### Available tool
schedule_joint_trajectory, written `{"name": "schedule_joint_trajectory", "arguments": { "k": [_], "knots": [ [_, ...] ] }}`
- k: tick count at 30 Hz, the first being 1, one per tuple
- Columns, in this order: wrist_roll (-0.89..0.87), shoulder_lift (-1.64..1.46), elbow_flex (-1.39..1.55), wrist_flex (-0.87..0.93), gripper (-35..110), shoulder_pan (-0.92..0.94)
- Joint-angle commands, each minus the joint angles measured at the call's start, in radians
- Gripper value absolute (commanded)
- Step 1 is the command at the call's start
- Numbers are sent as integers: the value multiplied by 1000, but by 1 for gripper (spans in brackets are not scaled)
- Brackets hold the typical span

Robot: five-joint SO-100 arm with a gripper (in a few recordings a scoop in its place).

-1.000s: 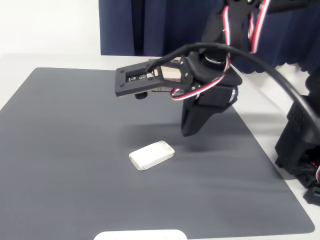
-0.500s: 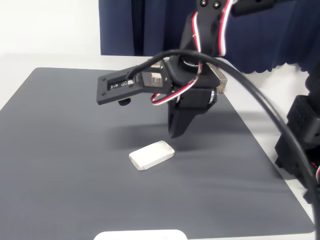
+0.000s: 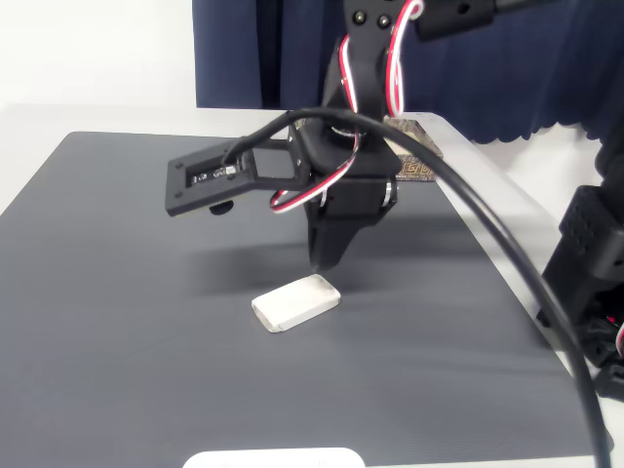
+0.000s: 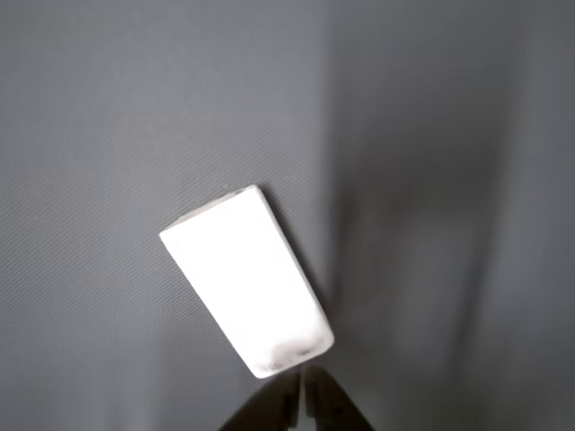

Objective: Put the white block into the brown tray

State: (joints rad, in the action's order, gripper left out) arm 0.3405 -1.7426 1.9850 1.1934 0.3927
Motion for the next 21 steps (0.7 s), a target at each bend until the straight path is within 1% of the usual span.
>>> {"name": "schedule_joint_trajectory", "arguments": {
  "k": [1,4,9,12,15,21],
  "knots": [
    [5,-9,-41,-8,0,-15],
    [49,-11,-46,-6,0,-21],
    [247,-11,-57,-6,0,-26],
    [325,-14,-57,0,0,-23],
    [368,-17,-57,0,0,-20],
    [400,-18,-60,2,0,-17]
  ]
}}
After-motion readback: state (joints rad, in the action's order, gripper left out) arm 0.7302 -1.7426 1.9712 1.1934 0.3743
